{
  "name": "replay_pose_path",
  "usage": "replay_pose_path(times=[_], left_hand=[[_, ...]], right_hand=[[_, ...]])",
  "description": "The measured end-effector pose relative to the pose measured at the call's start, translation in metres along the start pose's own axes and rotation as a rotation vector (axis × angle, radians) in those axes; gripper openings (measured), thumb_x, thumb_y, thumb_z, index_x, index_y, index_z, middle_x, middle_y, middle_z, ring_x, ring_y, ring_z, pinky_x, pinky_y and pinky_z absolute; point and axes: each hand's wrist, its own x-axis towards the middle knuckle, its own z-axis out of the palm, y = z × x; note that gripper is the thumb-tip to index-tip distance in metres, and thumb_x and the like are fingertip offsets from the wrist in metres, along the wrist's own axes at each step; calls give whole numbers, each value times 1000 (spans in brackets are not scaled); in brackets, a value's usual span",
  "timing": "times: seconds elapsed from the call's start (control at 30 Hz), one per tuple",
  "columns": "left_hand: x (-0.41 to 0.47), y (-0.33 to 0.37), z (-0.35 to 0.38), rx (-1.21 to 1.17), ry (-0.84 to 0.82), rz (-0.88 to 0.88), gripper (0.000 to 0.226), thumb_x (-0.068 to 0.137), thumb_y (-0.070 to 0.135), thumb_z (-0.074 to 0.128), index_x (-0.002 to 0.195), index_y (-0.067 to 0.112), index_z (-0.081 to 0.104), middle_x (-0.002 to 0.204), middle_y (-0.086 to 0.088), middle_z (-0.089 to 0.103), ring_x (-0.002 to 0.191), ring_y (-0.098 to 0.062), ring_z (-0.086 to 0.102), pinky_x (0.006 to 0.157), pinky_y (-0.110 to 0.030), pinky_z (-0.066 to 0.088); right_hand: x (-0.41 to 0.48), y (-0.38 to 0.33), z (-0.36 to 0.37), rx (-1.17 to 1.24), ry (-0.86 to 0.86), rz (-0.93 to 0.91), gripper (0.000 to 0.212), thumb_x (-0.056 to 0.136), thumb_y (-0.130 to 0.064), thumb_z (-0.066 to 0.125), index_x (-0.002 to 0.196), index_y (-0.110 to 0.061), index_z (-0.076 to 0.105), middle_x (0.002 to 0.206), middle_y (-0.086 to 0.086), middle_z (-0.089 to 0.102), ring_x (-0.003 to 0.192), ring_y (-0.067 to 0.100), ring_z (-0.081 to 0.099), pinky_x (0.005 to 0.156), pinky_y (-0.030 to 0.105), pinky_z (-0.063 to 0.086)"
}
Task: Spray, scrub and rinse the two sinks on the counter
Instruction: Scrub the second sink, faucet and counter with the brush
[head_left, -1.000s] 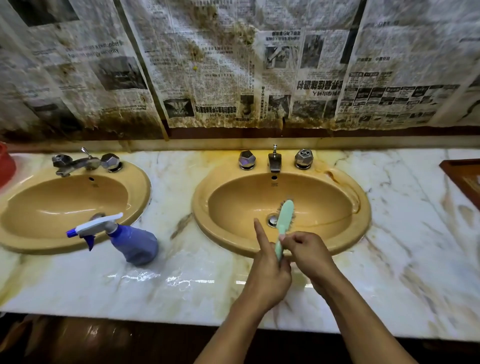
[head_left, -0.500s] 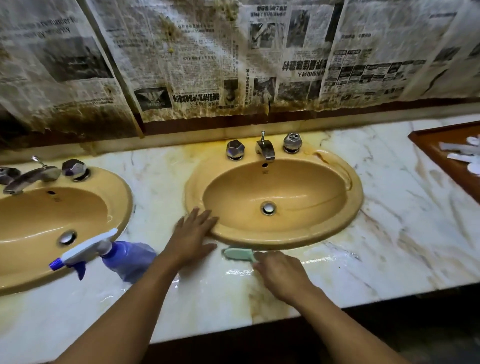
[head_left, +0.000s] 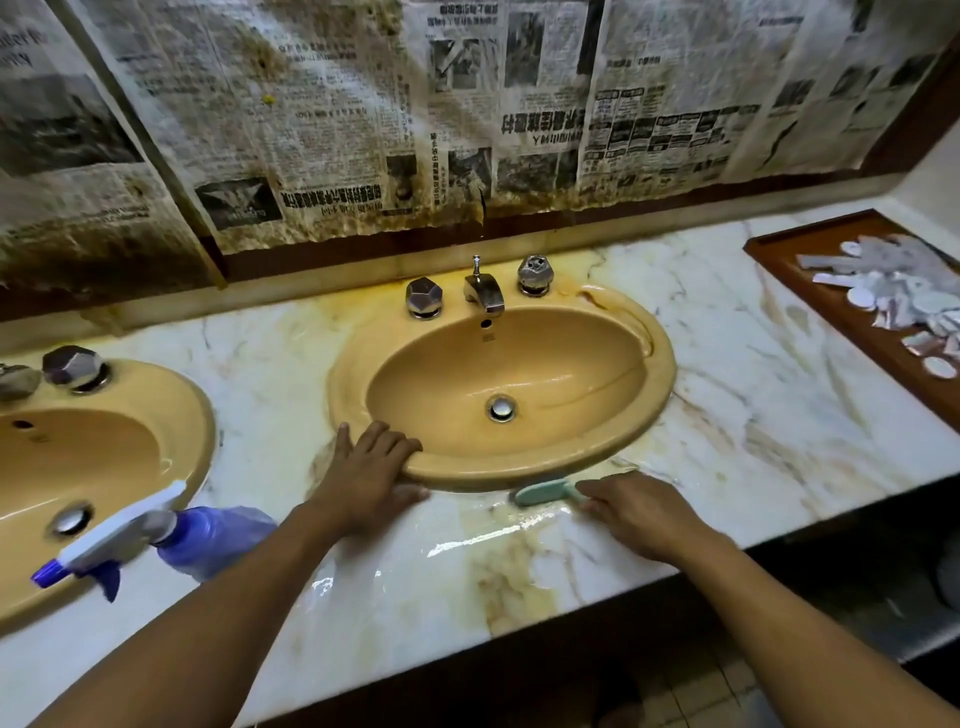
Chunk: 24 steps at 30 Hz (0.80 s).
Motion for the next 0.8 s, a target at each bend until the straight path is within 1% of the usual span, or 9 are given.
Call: replay_pose_path(times=[0.07, 0.13, 0.27, 0.33, 0.43, 0.5, 0.63, 0.7, 0.8], left_hand=[[-3, 5, 8, 2, 40, 0, 94, 81, 90, 22, 149, 28, 44, 150, 4, 45, 153, -26, 20, 120, -65, -1], [-4, 17, 15, 3, 93, 3, 87, 86, 89, 23, 143, 28, 48, 143, 3, 51, 147, -25, 29, 120, -67, 0], [5, 53, 18, 6, 170, -39, 75, 88, 87, 32, 132, 33, 57, 125, 9, 60, 128, -22, 50, 120, -63, 6], [9, 64, 21, 19, 203, -57, 75, 86, 89, 32, 127, 33, 61, 118, 9, 64, 119, -23, 57, 119, -61, 16], [10, 68, 25, 29, 226, -71, 75, 86, 89, 32, 125, 33, 62, 114, 10, 64, 115, -24, 59, 118, -60, 19], [12, 73, 23, 40, 205, -87, 76, 85, 89, 30, 126, 33, 61, 113, 10, 64, 116, -24, 59, 118, -60, 17], [20, 90, 14, 82, 91, -142, 86, 78, 96, 21, 127, 35, 58, 116, 11, 64, 119, -22, 57, 116, -62, 16], [27, 101, 9, 91, 32, -147, 89, 76, 98, 20, 129, 36, 56, 120, 11, 63, 120, -21, 56, 114, -59, 19], [36, 113, 4, 111, -29, -145, 90, 74, 100, 21, 135, 40, 51, 126, 13, 61, 122, -18, 55, 106, -50, 27]], right_hand=[[-18, 38, -8, 3, 42, 146, 27, 104, -47, 44, 117, -35, 65, 115, -5, 71, 110, 23, 64, 83, 39, 53], [-37, 69, -14, 20, 146, 278, 31, 103, -49, 45, 119, -35, 68, 109, -4, 73, 105, 25, 66, 78, 39, 54], [-39, 61, -23, 277, 416, 367, 39, 104, -36, 53, 140, -25, 61, 107, 12, 76, 102, 40, 67, 77, 45, 55], [-26, 30, -22, 349, 377, 292, 36, 105, -33, 52, 139, -27, 62, 111, 13, 75, 105, 40, 67, 81, 45, 55], [-10, -23, -11, 275, 182, 105, 27, 106, -33, 44, 124, -32, 64, 103, 8, 72, 100, 35, 65, 70, 39, 47], [-3, -11, -20, 213, 199, 168, 24, 103, -29, 44, 117, -31, 64, 102, 11, 70, 98, 38, 65, 67, 36, 41], [0, 63, -44, 354, 316, 437, 26, 101, -24, 48, 103, -18, 73, 101, 16, 74, 98, 41, 65, 73, 41, 51], [0, 50, -43, 396, 280, 302, 29, 99, -32, 47, 97, -19, 73, 99, 14, 74, 96, 39, 66, 74, 41, 51], [-8, 6, -20, 296, 143, 52, 28, 104, -32, 43, 118, -28, 67, 104, 10, 73, 97, 36, 65, 70, 39, 46]])
